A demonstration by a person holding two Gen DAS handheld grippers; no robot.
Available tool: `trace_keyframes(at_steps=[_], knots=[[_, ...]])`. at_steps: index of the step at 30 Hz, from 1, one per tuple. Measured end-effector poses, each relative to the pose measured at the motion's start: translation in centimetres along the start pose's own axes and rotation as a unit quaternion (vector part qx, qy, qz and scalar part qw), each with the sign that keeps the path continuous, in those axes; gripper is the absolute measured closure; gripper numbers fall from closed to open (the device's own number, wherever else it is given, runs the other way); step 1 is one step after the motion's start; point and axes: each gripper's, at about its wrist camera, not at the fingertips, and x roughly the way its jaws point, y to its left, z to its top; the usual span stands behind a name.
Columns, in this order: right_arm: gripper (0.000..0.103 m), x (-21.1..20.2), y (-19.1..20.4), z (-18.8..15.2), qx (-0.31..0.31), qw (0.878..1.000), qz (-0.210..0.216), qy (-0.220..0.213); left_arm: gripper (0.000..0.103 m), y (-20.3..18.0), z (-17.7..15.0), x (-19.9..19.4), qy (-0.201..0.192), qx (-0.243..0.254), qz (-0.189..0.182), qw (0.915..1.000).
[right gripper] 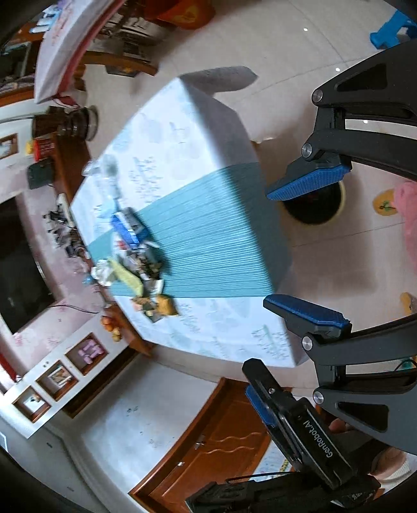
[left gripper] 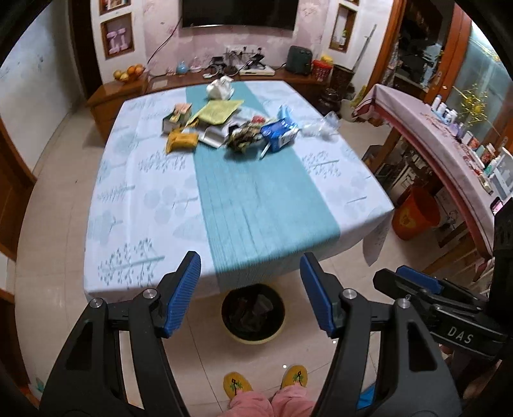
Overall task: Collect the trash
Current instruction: 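Raise both tools back over the table, then grasp the clear plastic bottle with the right tool while the left tool reaches the black wrapper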
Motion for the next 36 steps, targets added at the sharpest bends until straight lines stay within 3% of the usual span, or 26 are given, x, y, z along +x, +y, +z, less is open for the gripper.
trace_keyframes(at_steps=[11,20,26,31,36], knots=[[0.041,-1.9,1.9,4.1,0.011,0.997,-0.029,-0.065,0.042,-0.8,5.7,-2.7,-0.055,0.058,-0.02,0.9966],[0.041,0.2,0.9,8.5,0.014,0.996,-0.044,-0.074,0.042,-0.2,10.0,-1.1,-0.056,0.063,-0.031,0.996],[0.041,5.0,-2.0,12.7,0.016,0.998,-0.03,-0.057,0.042,1.1,12.9,3.0,-0.033,0.028,-0.019,0.9989],[0.041,10.0,-5.5,17.3,0.023,0.999,-0.012,-0.03,0.042,1.6,15.3,7.6,-0.012,0.009,0.025,0.9996],[0.041,15.1,-8.9,22.5,0.031,0.999,0.003,0.009,0.042,2.0,18.2,13.6,0.043,-0.029,0.028,0.9983]])
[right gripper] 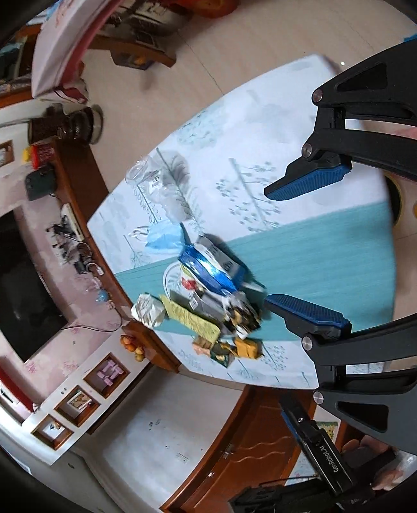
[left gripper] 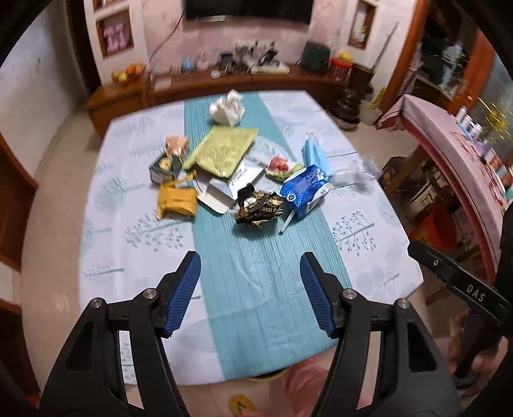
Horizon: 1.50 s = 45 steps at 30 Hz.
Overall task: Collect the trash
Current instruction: 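Grasp the clear plastic bottle with the right tool while the left tool reaches the black wrapper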
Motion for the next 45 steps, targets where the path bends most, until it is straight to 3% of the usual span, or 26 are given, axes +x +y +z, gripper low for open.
trace_keyframes(at_steps=[4,11,21,24,28,29,30,39,45], knots=[[0.041,4.0,-2.7,4.4,0.011,1.0,0.004,0.015,0.042,0.2,2.5,4.4,0.032,-0.05,-0.009,0.9982],[0.041,10.8,-8.8,11.2,0.07,0.997,0.01,0.029,0.042,0.9,5.3,11.5,0.069,-0.138,0.004,0.9879],[0.041,16.7,-13.8,14.8,0.143,0.989,0.02,0.033,0.042,2.1,6.2,16.4,0.089,-0.22,0.03,0.971],[0.042,17.5,-13.3,15.6,0.122,0.992,0.02,0.032,0.042,2.2,6.0,17.0,0.092,-0.229,0.035,0.9684],[0.052,18.7,-11.8,16.3,0.089,0.995,0.021,0.038,0.042,2.5,5.5,17.7,0.099,-0.25,0.036,0.9626],[0.076,18.9,-11.3,16.6,0.076,0.996,0.023,0.038,0.042,2.7,5.3,17.7,0.1,-0.255,0.035,0.961],[0.079,19.0,-10.8,16.6,0.064,0.997,0.024,0.044,0.042,2.8,5.2,17.8,0.101,-0.26,0.035,0.9597],[0.079,18.9,-5.2,15.1,-0.092,0.992,0.005,0.086,0.042,3.9,5.1,19.5,0.109,-0.305,0.025,0.9456],[0.079,19.0,-4.2,13.8,-0.109,0.988,0.012,0.111,0.042,4.2,5.3,21.3,0.116,-0.338,0.014,0.9337]])
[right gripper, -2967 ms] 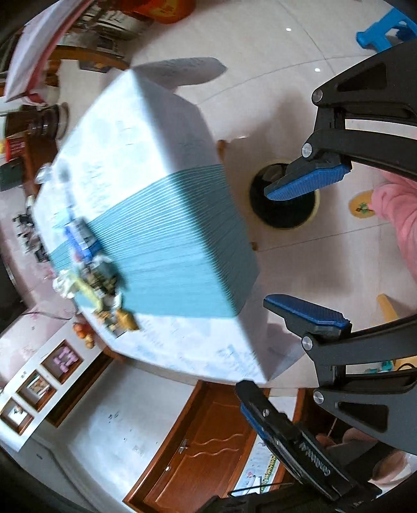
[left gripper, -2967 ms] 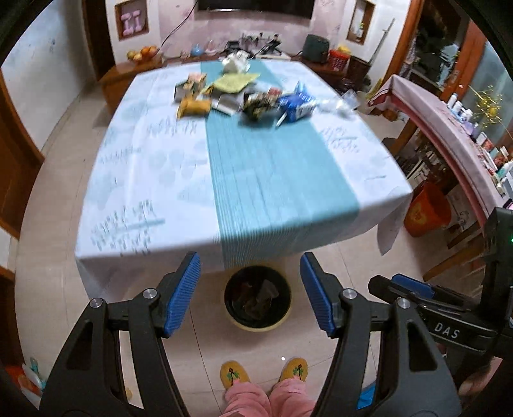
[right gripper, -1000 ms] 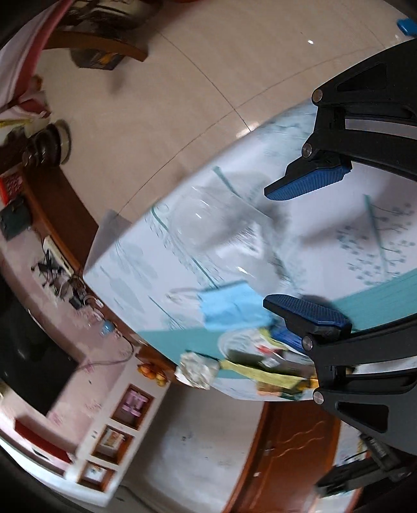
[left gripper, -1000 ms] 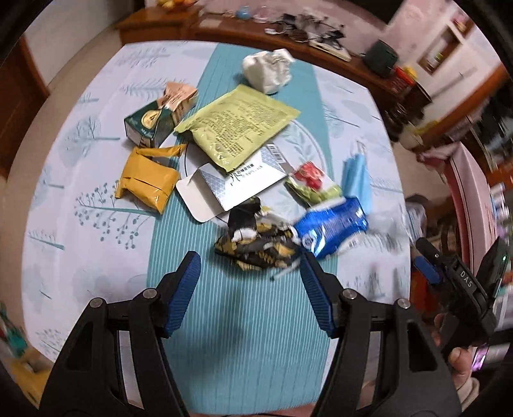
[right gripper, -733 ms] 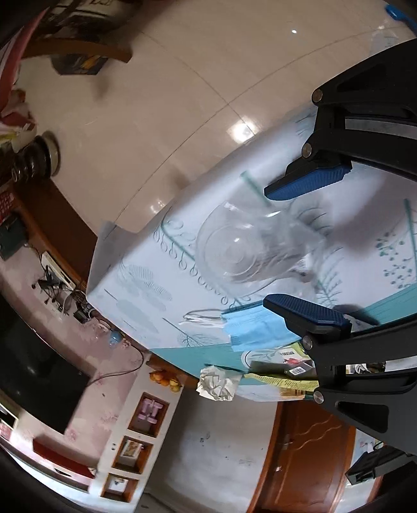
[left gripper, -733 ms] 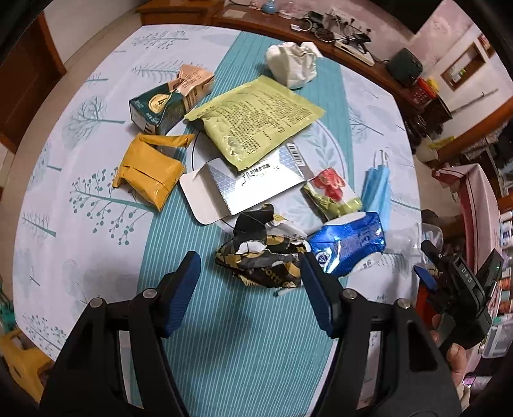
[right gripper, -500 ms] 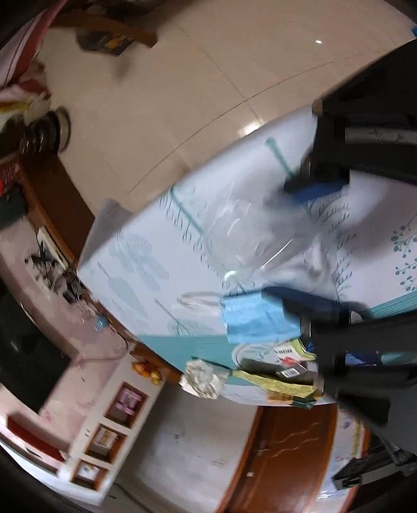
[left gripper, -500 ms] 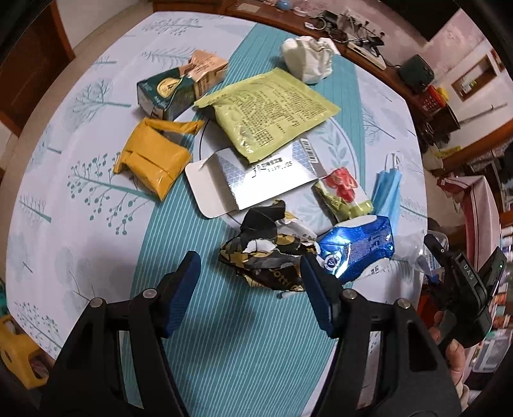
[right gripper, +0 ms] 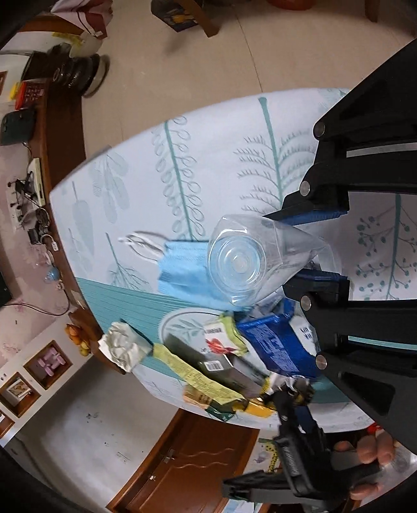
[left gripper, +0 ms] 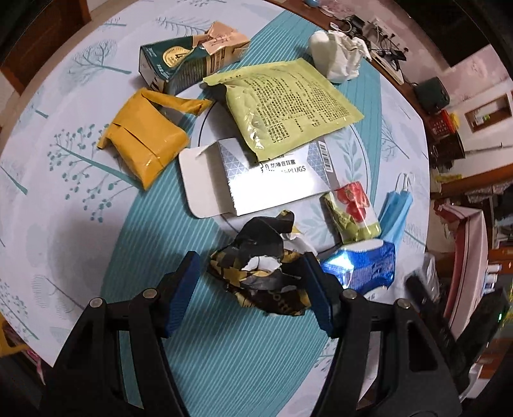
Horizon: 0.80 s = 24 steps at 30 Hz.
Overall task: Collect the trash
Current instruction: 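Grasp the clear plastic bottle with the right tool while the left tool reaches the black wrapper, then close the left tool on the black-and-yellow wrapper and lift it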
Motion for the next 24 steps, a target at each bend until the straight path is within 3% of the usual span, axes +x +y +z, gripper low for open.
trace_keyframes(at_steps=[8,11,18,24], knots=[[0.079,0.2,0.8,-1.0,-0.012,1.0,0.012,0.014,0.042,-2.0,0.6,2.2,0.016,0.01,0.009,0.9998],[0.079,0.1,1.0,-1.3,-0.015,1.0,0.013,0.018,0.047,-2.3,0.5,2.3,0.005,0.017,0.02,0.9996],[0.079,-0.6,1.5,-2.6,-0.01,1.0,0.017,0.023,0.051,-2.7,-0.3,1.2,-0.026,0.066,0.052,0.9961],[0.079,-2.6,2.5,-4.5,0.003,1.0,0.023,0.02,0.052,-1.1,-1.7,-1.0,-0.026,0.091,0.05,0.9943]])
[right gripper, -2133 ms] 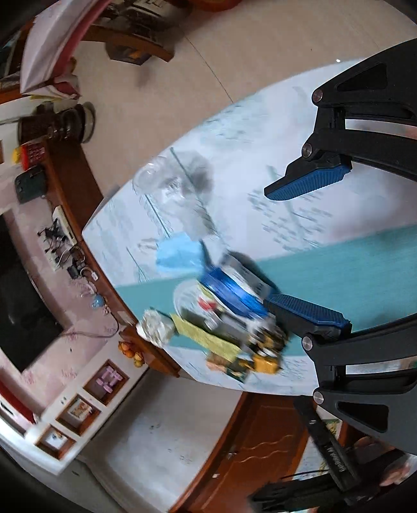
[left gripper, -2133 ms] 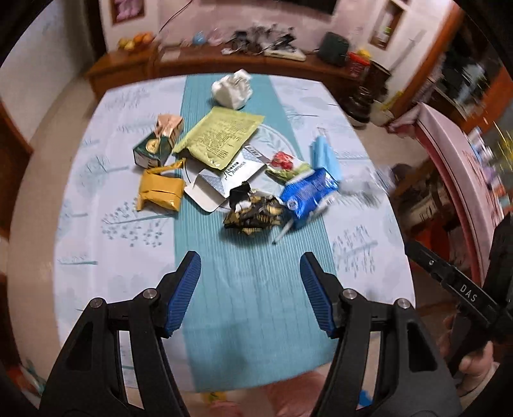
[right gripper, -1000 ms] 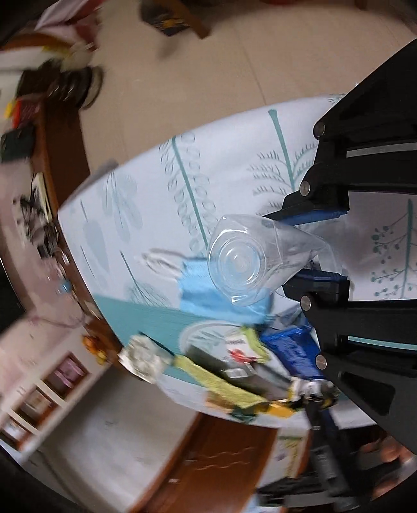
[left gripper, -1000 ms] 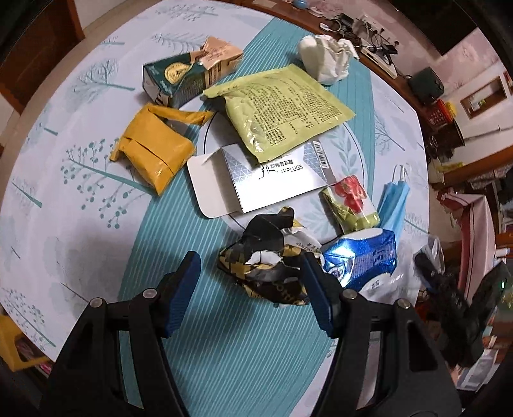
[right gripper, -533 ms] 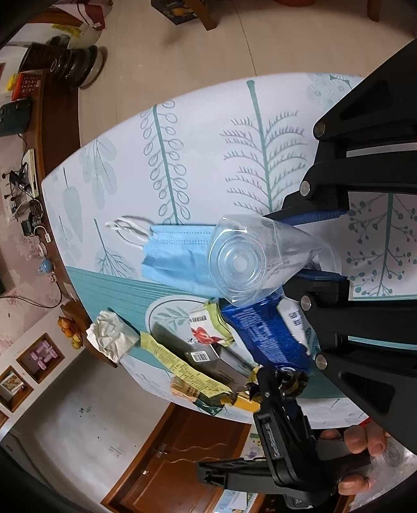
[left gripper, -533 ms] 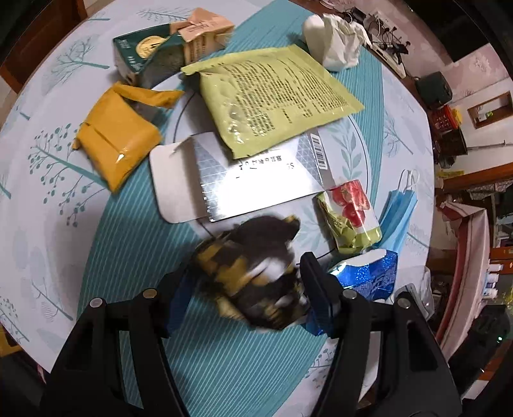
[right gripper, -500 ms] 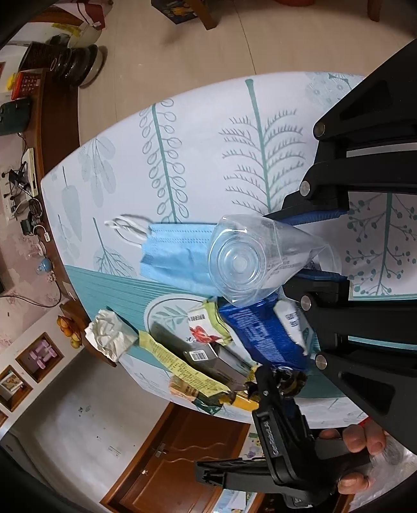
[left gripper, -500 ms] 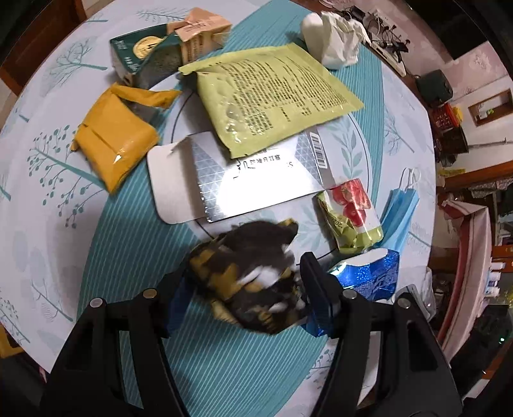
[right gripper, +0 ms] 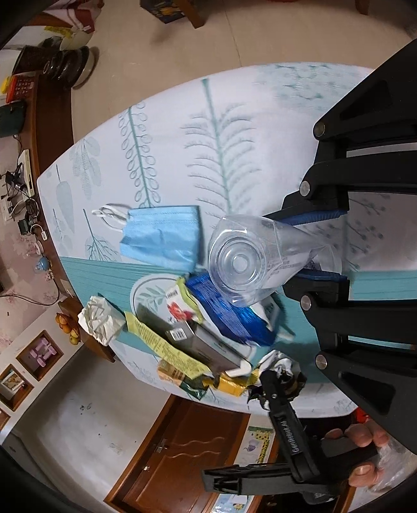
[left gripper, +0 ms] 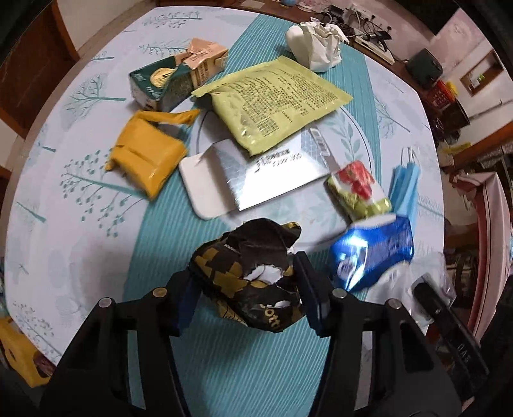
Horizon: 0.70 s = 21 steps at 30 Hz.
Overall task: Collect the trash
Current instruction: 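Close the left tool on the black-and-yellow wrapper and lift it, then carry the clear cup and black wrapper down to the bin and open both tools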
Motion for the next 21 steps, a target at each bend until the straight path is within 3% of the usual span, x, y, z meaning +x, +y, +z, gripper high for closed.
trace_keyframes(at_steps=[10,21], knots=[[0.079,-5.4,4.1,-7.9,0.029,0.999,-0.028,-0.029,0.052,2.3,-5.3,-6.0,-0.011,0.096,-0.04,0.9945],[0.079,-9.7,11.7,-21.1,0.069,0.994,-0.051,-0.075,0.052,5.3,-13.0,-13.1,-0.039,0.25,-0.092,0.9631]])
